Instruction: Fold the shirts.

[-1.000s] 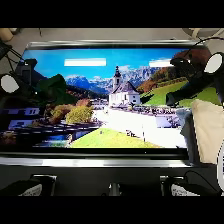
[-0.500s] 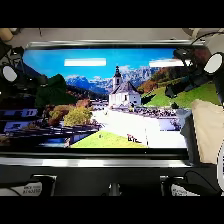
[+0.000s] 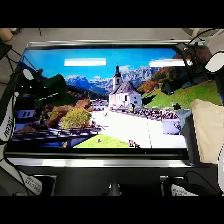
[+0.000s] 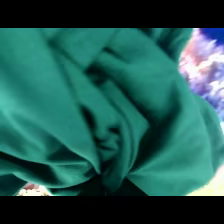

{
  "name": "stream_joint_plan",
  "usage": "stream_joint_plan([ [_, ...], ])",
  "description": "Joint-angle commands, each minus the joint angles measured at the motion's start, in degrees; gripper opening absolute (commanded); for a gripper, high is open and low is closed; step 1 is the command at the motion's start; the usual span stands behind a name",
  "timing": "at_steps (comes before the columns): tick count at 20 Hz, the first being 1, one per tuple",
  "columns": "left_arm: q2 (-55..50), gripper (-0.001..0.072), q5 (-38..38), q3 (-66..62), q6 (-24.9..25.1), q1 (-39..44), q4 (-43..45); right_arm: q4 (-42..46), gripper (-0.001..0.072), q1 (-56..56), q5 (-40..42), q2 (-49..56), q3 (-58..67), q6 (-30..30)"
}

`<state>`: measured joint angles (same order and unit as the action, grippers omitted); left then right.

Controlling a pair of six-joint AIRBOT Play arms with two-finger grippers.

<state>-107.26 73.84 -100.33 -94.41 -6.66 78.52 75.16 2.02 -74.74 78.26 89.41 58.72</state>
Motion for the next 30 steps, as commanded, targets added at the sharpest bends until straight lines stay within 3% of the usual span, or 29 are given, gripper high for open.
stream_joint_plan([
  [1,5.1,0.0028,-0.9,-5.7,7.3,0.8,-0.8,1.6,0.0670,0.0,0.1,-2.0,1.6,-3.5],
  [5,26.1,0.0028,-5.4,-7.5,13.7,6.4,-0.7,6.7,0.0669,0.0,-0.3,-9.7,5.9,-4.1],
  [10,42.0,0.0028,-0.6,-6.7,13.4,19.8,-0.8,4.5,0.0670,0.0,-10.6,-22.6,7.8,-3.9],
  [13,41.9,0.0028,-0.3,-2.6,13.3,29.7,-0.8,5.0,0.0670,0.0,-22.0,-27.2,7.8,-1.3],
  [15,40.0,0.0028,-5.0,3.5,9.9,36.7,-1.4,6.1,0.0670,0.0,-28.7,-27.8,7.8,-0.8],
  [18,33.7,0.0028,-14.3,12.4,9.8,46.3,-5.8,10.6,0.0669,0.0,-29.2,-27.3,6.3,-0.3],
  [20,26.6,0.0029,-16.7,15.7,8.3,51.6,-7.3,13.0,0.0670,0.0,-27.6,-25.7,5.4,-0.2],
  [21,22.5,0.0159,-16.0,15.8,6.6,53.5,-7.5,13.0,0.0670,0.0,-27.0,-24.3,5.4,-0.1],
  [22,19.3,0.0507,-14.6,15.1,5.2,54.2,-8.6,12.6,0.0670,0.0,-26.7,-22.5,5.4,0.2],
  [23,17.0,0.0707,-11.4,13.7,2.6,54.1,-9.6,12.3,0.0670,0.0,-26.7,-20.5,5.4,0.2],
  [24,15.8,0.0717,-6.5,11.9,0.7,53.1,-9.8,12.0,0.0669,0.0,-26.9,-18.5,5.2,0.1],
  [26,17.4,0.0715,0.5,10.0,1.8,49.5,-7.8,11.5,0.0667,0.0,-26.1,-15.1,2.1,0.0],
  [30,26.2,0.0710,10.4,14.3,5.3,38.0,3.7,1.6,0.0666,0.0,-19.7,-13.8,-16.6,-0.2],
])
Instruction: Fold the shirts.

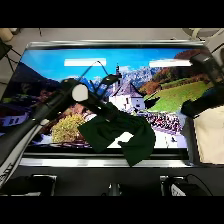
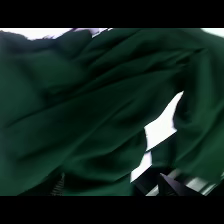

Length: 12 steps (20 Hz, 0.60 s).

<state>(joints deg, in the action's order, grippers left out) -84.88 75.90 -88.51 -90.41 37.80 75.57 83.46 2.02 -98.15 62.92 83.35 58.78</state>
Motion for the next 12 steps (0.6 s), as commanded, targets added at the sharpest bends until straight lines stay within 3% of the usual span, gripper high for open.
stream_joint_plan([
  [1,6.3,0.0709,8.5,6.6,1.2,-10.3,6.4,-10.1,0.0667,0.0,4.6,1.6,-16.2,-1.7],
  [3,10.4,0.0710,7.8,17.0,-0.1,-17.0,5.0,-14.6,0.0669,0.0,6.2,1.6,-25.6,-3.5],
  [6,13.4,0.0709,0.3,33.0,-0.3,-23.3,-3.0,-17.2,0.0699,0.0,10.6,1.6,-35.6,-5.8],
  [12,11.0,0.0708,-18.4,47.0,-1.0,-21.7,-17.9,-17.9,0.0697,0.0,16.3,1.6,-43.2,-5.9],
])
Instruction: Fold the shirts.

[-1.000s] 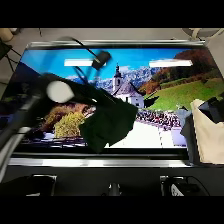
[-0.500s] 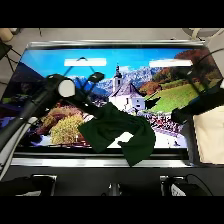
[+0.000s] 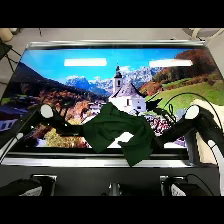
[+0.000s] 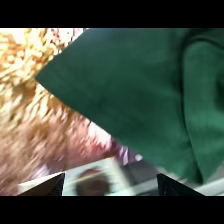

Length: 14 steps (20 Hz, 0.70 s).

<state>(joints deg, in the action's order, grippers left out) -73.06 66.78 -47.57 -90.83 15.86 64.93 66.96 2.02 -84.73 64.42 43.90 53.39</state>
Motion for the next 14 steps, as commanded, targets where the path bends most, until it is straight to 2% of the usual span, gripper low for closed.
stream_joint_plan([
  [1,-1.8,0.0708,-10.9,6.2,-0.5,0.8,-8.4,-1.4,0.0697,0.0,3.4,0.0,-4.1,-0.5],
  [3,-3.4,0.0703,-14.8,6.2,-0.5,1.7,-10.5,-1.4,0.0697,0.0,4.9,0.0,-4.5,-0.5],
  [4,-4.0,0.0616,-16.5,6.2,-0.5,1.9,-11.4,-1.4,0.0697,0.0,5.8,0.0,-4.7,-0.5],
  [5,-4.3,0.0565,-18.3,6.2,-0.6,2.1,-12.2,-1.4,0.0697,0.0,6.7,0.0,-4.8,-0.5],
  [8,-4.7,0.0290,-21.3,6.2,-0.9,2.1,-13.1,-2.0,0.0707,0.0,9.9,0.2,-6.3,-0.1],
  [10,-4.7,0.0026,-21.2,6.1,-0.2,1.7,-13.1,-4.0,0.0708,0.0,12.3,1.2,-8.5,-0.1],
  [14,-3.6,0.0028,-19.5,5.3,3.9,1.6,-13.0,-12.2,0.0706,0.0,15.8,5.9,-11.6,-2.7],
])
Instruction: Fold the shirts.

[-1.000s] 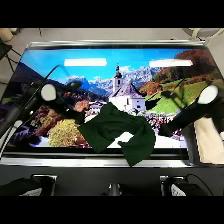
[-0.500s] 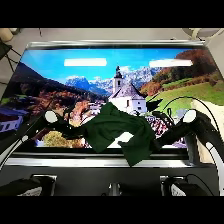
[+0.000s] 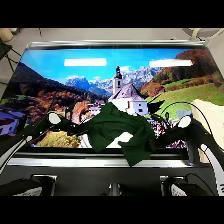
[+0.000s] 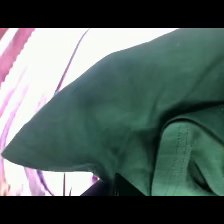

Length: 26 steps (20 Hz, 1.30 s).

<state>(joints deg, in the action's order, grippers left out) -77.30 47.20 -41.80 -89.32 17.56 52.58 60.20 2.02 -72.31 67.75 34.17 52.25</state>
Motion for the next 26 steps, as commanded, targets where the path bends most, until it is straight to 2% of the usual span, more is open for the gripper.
stream_joint_plan([
  [1,1.1,0.0028,0.0,-0.8,2.4,-0.1,-0.7,-5.8,0.0697,0.0,4.4,3.7,-1.9,-1.5],
  [2,1.7,0.0028,-0.2,-1.2,2.4,-0.1,-0.5,-5.8,0.0657,0.0,5.3,4.7,-1.9,-1.1],
  [3,2.3,0.0028,-0.3,-1.6,2.4,-0.1,-0.5,-5.8,0.0468,0.0,5.8,5.1,-1.9,-1.0],
  [4,2.7,0.0028,-0.3,-2.2,2.4,-0.1,-0.5,-5.7,0.0054,0.0,6.8,5.1,-1.9,-0.9],
  [5,3.3,0.0028,-0.3,-3.1,2.6,-0.2,-0.3,-5.5,0.0021,0.0,6.7,5.0,-1.4,-0.8],
  [7,5.8,0.0027,0.2,-6.5,6.9,-0.9,1.8,-3.2,0.0019,0.1,4.7,3.3,2.8,-1.4],
  [9,11.3,0.0026,1.5,-14.2,7.4,-2.8,10.8,1.9,0.0019,0.7,2.9,-1.9,12.5,-2.7],
  [12,20.6,0.0027,1.6,-30.9,2.5,-10.1,23.3,16.3,0.0020,2.3,6.7,-12.4,34.4,-1.1],
  [14,25.6,0.0026,1.2,-43.1,-0.6,-17.3,26.8,26.7,0.0020,2.3,13.8,-19.0,48.9,1.4],
  [16,29.4,0.0027,0.9,-51.8,-5.0,-24.0,26.6,28.7,0.0020,2.3,21.0,-24.8,57.9,1.2],
  [18,32.5,0.0027,0.4,-54.9,-6.3,-26.4,23.8,25.9,0.0020,2.3,24.6,-29.2,61.1,2.5],
  [21,34.9,0.0027,1.9,-54.9,-3.7,-26.4,25.4,27.5,0.0021,2.3,19.5,-32.7,61.4,2.8],
  [24,33.9,0.0027,10.8,-54.6,-3.7,-26.4,30.0,33.8,0.0021,2.3,8.9,-32.9,61.4,3.6],
  [26,33.6,0.0027,15.0,-53.2,-3.7,-26.4,30.0,35.5,0.0021,2.3,6.9,-32.9,61.4,5.2],
])
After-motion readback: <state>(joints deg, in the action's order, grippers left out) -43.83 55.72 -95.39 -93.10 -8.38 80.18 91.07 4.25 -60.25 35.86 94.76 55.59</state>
